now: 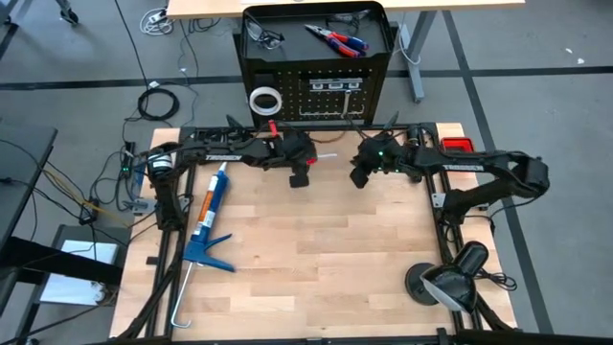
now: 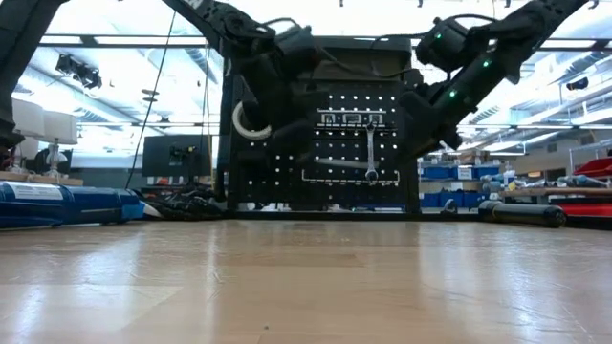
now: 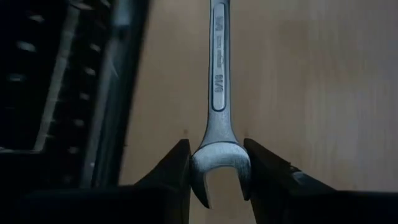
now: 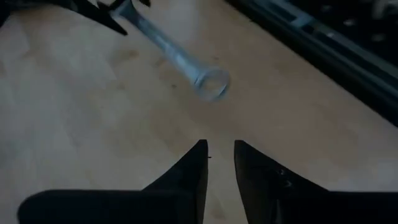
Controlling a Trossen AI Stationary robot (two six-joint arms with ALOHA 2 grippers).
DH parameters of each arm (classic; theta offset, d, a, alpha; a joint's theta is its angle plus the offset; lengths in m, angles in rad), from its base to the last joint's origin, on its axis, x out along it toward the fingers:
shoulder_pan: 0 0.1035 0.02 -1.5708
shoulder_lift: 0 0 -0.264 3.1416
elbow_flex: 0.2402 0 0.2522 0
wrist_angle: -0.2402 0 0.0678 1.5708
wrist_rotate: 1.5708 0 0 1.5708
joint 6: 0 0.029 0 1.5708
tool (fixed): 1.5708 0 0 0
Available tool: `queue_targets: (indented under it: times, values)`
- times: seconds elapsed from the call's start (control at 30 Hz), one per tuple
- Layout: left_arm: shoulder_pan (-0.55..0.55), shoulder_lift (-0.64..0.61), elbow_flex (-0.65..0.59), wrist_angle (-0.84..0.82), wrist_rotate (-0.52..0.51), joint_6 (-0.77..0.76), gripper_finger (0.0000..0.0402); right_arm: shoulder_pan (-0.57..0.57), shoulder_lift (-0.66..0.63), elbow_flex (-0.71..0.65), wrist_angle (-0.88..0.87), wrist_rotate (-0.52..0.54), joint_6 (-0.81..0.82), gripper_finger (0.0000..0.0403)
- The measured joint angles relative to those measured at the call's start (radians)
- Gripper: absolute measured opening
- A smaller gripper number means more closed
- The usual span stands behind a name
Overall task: Hang tools onto peg board
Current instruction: Hang the wrench on the peg board
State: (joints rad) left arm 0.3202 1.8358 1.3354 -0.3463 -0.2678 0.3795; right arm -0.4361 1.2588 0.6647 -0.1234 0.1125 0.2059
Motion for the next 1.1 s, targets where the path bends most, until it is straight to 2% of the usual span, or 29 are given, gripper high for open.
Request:
queue_targets:
  times: [0.17, 0.33, 0.5, 0.6, 0.67, 0.73, 0.87, 1.0, 1.1]
  values:
    - [-0.010, -0.008, -0.002, 0.172, -0.011, -0.082, 0.0105, 0.016, -0.048, -0.018, -0.027, 0.064, 0.001, 0.0087]
    - [-0.048, -0.009, -0.123, 0.519, -0.113, -0.151, 0.0105, 0.021, -0.092, -0.093, 0.010, 0.118, -0.001, 0.0087]
    - [-0.073, 0.008, -0.276, 0.920, -0.359, -0.203, 0.0105, -0.016, -0.118, -0.142, 0.178, 0.128, -0.128, 0.0088]
    - [-0.079, 0.027, -0.314, 1.070, -0.496, -0.246, 0.0105, -0.044, -0.114, -0.143, 0.310, 0.127, -0.212, 0.0089]
    - [-0.080, 0.035, -0.303, 1.087, -0.559, -0.298, 0.0105, -0.057, -0.113, -0.143, 0.395, 0.117, -0.234, 0.0088]
    - [-0.080, 0.055, -0.268, 1.070, -0.575, -0.312, 0.0105, -0.060, -0.102, -0.141, 0.456, 0.068, -0.268, 0.0087]
    - [-0.101, 0.109, -0.165, 0.992, -0.668, -0.308, 0.0105, -0.062, -0.083, -0.142, 0.473, -0.003, -0.326, 0.0087]
    - [-0.126, 0.177, -0.056, 0.948, -0.802, -0.309, 0.0105, -0.063, -0.074, -0.142, 0.458, -0.010, -0.340, 0.0086]
    - [-0.136, 0.234, 0.001, 0.953, -0.865, -0.332, 0.0105, -0.067, -0.074, -0.142, 0.460, -0.010, -0.356, 0.0083]
